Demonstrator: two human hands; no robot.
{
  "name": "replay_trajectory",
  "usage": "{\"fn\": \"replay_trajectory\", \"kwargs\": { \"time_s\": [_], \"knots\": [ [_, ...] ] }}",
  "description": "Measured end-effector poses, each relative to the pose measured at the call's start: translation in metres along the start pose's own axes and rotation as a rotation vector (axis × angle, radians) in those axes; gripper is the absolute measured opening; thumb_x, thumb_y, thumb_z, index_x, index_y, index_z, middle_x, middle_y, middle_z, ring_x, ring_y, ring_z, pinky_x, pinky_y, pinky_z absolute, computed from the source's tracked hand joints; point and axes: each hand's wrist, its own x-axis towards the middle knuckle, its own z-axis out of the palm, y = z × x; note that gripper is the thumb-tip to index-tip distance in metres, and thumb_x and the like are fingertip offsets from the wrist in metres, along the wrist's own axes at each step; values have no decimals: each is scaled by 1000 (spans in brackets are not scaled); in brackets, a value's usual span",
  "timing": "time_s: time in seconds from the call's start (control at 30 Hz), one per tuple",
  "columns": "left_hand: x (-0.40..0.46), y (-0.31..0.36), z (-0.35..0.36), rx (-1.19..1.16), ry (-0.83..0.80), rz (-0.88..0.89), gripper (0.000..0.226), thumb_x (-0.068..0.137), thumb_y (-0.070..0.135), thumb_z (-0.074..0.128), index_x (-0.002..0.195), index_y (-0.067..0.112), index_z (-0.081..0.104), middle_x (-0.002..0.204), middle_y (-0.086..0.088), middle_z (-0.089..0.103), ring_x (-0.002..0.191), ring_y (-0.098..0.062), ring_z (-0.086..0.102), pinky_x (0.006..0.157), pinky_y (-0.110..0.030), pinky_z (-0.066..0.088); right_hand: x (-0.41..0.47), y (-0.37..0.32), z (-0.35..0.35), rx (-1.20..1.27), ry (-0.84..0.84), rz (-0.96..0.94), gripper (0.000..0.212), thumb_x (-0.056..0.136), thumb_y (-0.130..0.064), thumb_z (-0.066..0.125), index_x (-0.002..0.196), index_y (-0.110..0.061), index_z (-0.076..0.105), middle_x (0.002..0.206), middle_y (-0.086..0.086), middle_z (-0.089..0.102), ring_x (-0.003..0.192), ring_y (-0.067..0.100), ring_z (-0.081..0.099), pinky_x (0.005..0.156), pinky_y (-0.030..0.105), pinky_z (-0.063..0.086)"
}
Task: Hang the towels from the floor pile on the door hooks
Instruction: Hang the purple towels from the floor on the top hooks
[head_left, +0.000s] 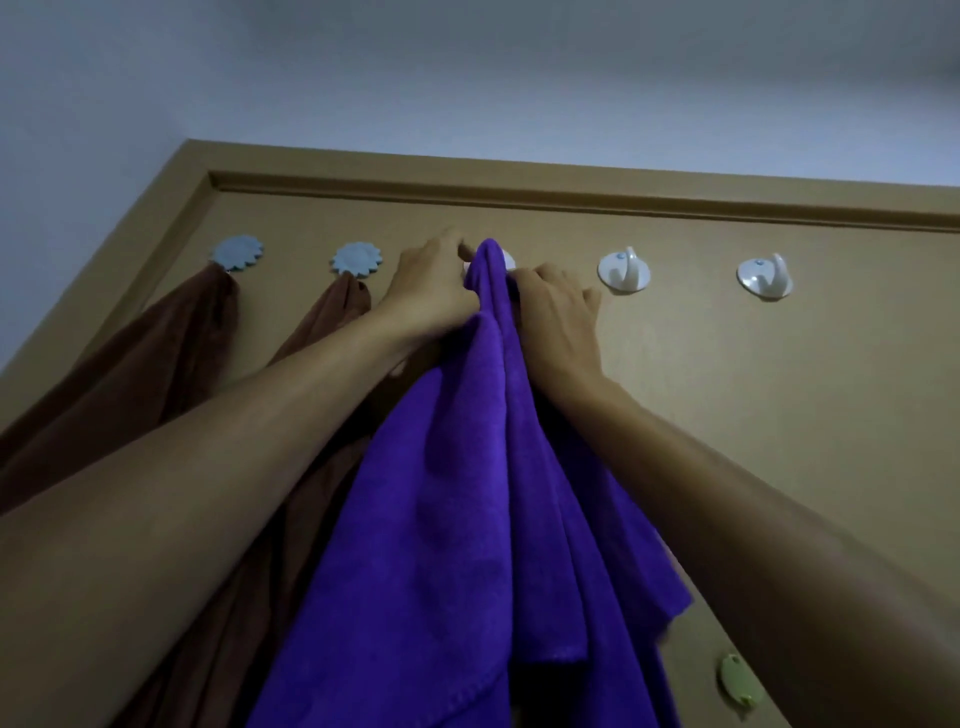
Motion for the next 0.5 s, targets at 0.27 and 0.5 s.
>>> {"fn": "replay_trajectory", "kwargs": {
  "time_s": [0.27, 0.5],
  "knots": [
    [-57, -3, 4, -46, -112, -19, 43, 100, 19, 35, 142, 10, 40, 146, -11, 43, 136, -24, 38, 113, -32, 26, -58, -25, -25, 617, -116, 177, 26, 99, -23, 37, 79, -15, 52, 76, -5, 54, 76, 15, 47, 71, 31, 34],
    [-140, 15, -6, 109, -279, -16, 69, 93, 14, 48, 152, 17, 12, 159, -2, 17, 145, -14, 20, 107, -13, 14, -128, -35, -42, 466, -367, 97, 63, 92, -6, 40, 149, 0, 13, 158, 15, 8, 147, 20, 10, 115, 20, 6]
  ]
}}
